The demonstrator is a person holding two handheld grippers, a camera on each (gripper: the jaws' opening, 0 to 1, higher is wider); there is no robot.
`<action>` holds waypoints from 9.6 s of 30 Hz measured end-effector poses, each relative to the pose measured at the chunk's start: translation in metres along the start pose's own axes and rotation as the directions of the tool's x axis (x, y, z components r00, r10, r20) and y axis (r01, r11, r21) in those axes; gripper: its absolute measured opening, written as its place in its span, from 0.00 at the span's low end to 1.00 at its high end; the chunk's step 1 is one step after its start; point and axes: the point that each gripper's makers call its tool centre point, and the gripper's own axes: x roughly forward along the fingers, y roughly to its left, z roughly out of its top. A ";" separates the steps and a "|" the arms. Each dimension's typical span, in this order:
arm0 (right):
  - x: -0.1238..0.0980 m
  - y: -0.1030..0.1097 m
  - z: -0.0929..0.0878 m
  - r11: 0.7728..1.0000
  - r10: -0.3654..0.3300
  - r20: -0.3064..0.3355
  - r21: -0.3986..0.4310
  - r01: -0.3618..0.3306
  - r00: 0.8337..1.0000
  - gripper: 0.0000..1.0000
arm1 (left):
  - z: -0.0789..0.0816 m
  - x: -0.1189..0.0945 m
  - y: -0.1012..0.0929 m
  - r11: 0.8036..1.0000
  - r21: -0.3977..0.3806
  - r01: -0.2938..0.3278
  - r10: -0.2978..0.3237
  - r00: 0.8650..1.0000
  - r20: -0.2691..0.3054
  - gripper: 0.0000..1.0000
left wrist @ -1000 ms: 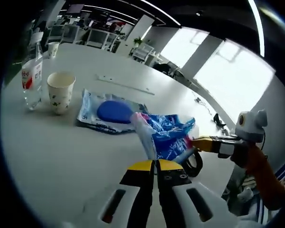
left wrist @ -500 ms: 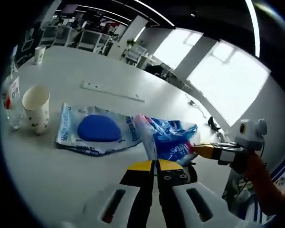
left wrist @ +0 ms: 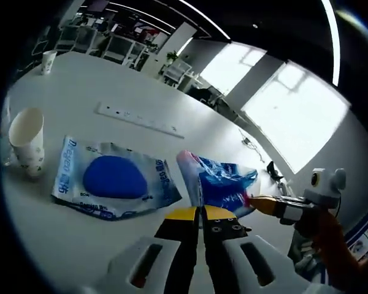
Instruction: Arrange the tabletop items into an orderly group along one side of the table until the central work area is clear of visible clutter.
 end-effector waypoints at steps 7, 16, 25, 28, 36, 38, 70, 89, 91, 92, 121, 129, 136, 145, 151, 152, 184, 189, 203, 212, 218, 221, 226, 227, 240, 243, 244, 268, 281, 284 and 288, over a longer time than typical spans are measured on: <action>0.003 -0.020 0.008 0.999 -0.034 0.015 -0.001 0.034 0.999 0.00 | 0.004 0.021 -0.004 1.000 -0.024 0.017 -0.016 1.000 0.025 0.01; 0.008 -0.040 0.007 0.998 -0.069 0.022 0.011 0.068 0.997 0.00 | -0.002 0.044 -0.003 0.999 -0.049 0.012 -0.011 1.000 0.026 0.01; 0.015 -0.057 0.003 0.996 -0.090 0.020 0.030 0.090 0.996 0.00 | -0.006 0.061 -0.002 0.996 -0.092 0.004 -0.001 0.999 0.033 0.01; 0.017 -0.063 0.002 0.995 -0.098 0.019 0.036 0.098 0.995 0.00 | -0.006 0.065 -0.002 0.995 -0.102 0.005 -0.001 0.999 0.037 0.01; 0.025 -0.077 -0.001 0.991 -0.115 0.020 0.069 0.113 0.993 0.00 | -0.008 0.076 -0.003 0.991 -0.132 -0.005 0.011 0.999 0.044 0.01; 0.027 -0.081 -0.002 0.990 -0.121 0.020 0.081 0.119 0.992 0.00 | -0.009 0.078 -0.003 0.990 -0.142 -0.005 0.011 0.999 0.046 0.01; 0.063 -0.111 -0.026 0.985 -0.138 -0.047 0.101 0.142 0.989 0.00 | -0.026 0.110 0.019 0.976 -0.096 -0.196 0.201 0.978 0.051 0.02; 0.065 -0.110 -0.025 0.984 -0.145 -0.032 0.102 0.147 0.989 0.11 | -0.014 0.104 0.010 0.982 -0.025 -0.187 0.189 0.975 0.121 0.15; 0.063 -0.107 -0.022 0.983 -0.146 -0.023 0.105 0.147 0.989 0.19 | -0.011 0.102 0.007 0.984 -0.006 -0.177 0.177 0.975 0.133 0.19; 0.062 -0.107 -0.021 0.984 -0.148 -0.021 0.102 0.149 0.989 0.22 | -0.006 0.102 0.003 0.987 0.020 -0.160 0.155 0.975 0.158 0.20; 0.033 -0.057 -0.025 0.999 -0.027 -0.085 -0.034 0.024 0.996 0.78 | 0.012 0.058 -0.016 0.958 0.269 -0.100 0.060 0.986 0.153 0.78; 0.017 -0.041 -0.023 0.997 0.002 -0.091 -0.074 -0.009 0.996 0.79 | 0.018 0.044 -0.020 0.948 0.306 -0.085 0.041 0.988 0.147 0.94; 0.003 -0.034 -0.029 0.994 0.012 -0.113 -0.104 -0.024 0.994 0.80 | 0.023 0.031 -0.022 0.947 0.316 -0.057 0.013 0.990 0.141 1.00; -0.008 -0.038 -0.047 0.989 -0.012 -0.159 -0.145 -0.011 0.987 0.78 | 0.018 0.011 -0.016 0.948 0.315 -0.042 0.004 0.993 0.119 1.00; -0.012 -0.042 -0.062 0.985 -0.012 -0.195 -0.174 -0.022 0.981 0.70 | 0.022 -0.004 -0.011 0.956 0.290 -0.049 0.008 0.990 0.140 1.00; -0.013 -0.043 -0.065 0.984 -0.014 -0.204 -0.177 -0.022 0.979 0.69 | 0.022 -0.007 -0.012 0.956 0.291 -0.047 0.005 0.990 0.143 1.00; -0.007 -0.073 -0.102 0.939 -0.129 -0.319 -0.344 0.012 0.939 0.21 | 0.017 -0.057 0.002 0.906 0.411 -0.099 0.073 0.994 0.080 0.98; -0.008 -0.075 -0.104 0.933 -0.143 -0.325 -0.360 0.017 0.935 0.17 | 0.016 -0.065 0.005 0.898 0.426 -0.110 0.083 0.993 0.081 0.99; -0.011 -0.072 -0.105 0.928 -0.144 -0.338 -0.373 0.008 0.930 0.08 | 0.018 -0.086 0.018 0.906 0.402 -0.135 0.111 0.990 0.084 0.98; -0.021 -0.048 -0.094 0.932 -0.079 -0.307 -0.359 -0.039 0.949 0.06 | 0.024 -0.098 0.018 0.907 0.395 -0.146 0.115 0.988 0.100 0.98; -0.029 -0.025 -0.080 0.935 -0.019 -0.285 -0.345 -0.084 0.958 0.06 | 0.027 -0.106 0.017 0.900 0.412 -0.145 0.112 0.988 0.103 0.98; -0.031 -0.013 -0.073 0.933 0.017 -0.279 -0.341 -0.116 0.960 0.06 | 0.029 -0.109 0.017 0.905 0.402 -0.141 0.105 0.988 0.111 0.98; -0.033 0.005 -0.059 0.931 0.065 -0.257 -0.333 -0.152 0.964 0.05 | 0.030 -0.115 0.017 0.900 0.412 -0.143 0.105 0.988 0.113 0.98; -0.033 0.008 -0.057 0.930 0.075 -0.253 -0.332 -0.159 0.965 0.05 | 0.030 -0.117 0.017 0.900 0.412 -0.144 0.106 0.988 0.113 0.98; -0.014 0.048 -0.034 0.914 0.163 -0.237 -0.329 -0.237 0.958 0.06 | 0.032 -0.139 0.020 0.903 0.403 -0.152 0.108 0.986 0.130 0.98; -0.007 0.054 -0.031 0.911 0.174 -0.238 -0.330 -0.248 0.956 0.06 | 0.032 -0.144 0.023 0.906 0.394 -0.152 0.109 0.985 0.130 0.98; -0.005 0.055 -0.030 0.910 0.176 -0.240 -0.331 -0.251 0.955 0.06 | 0.032 -0.145 0.024 0.903 0.398 -0.158 0.116 0.985 0.129 0.98; 0.048 0.041 -0.044 0.901 0.148 -0.339 -0.341 -0.268 0.929 0.06 | 0.017 -0.179 0.049 0.875 0.429 -0.225 0.197 0.974 0.109 0.97; 0.069 0.026 -0.053 0.861 0.065 -0.378 -0.447 -0.243 0.924 0.07 | 0.009 -0.193 0.065 0.871 0.414 -0.265 0.245 0.964 0.101 0.97; 0.073 0.021 -0.057 0.848 0.031 -0.394 -0.477 -0.233 0.919 0.07 | 0.008 -0.194 0.065 0.865 0.427 -0.263 0.245 0.965 0.096 0.98; 0.077 0.016 -0.062 0.836 -0.005 -0.420 -0.500 -0.226 0.908 0.07 | 0.008 -0.195 0.068 0.864 0.425 -0.271 0.252 0.962 0.100 0.99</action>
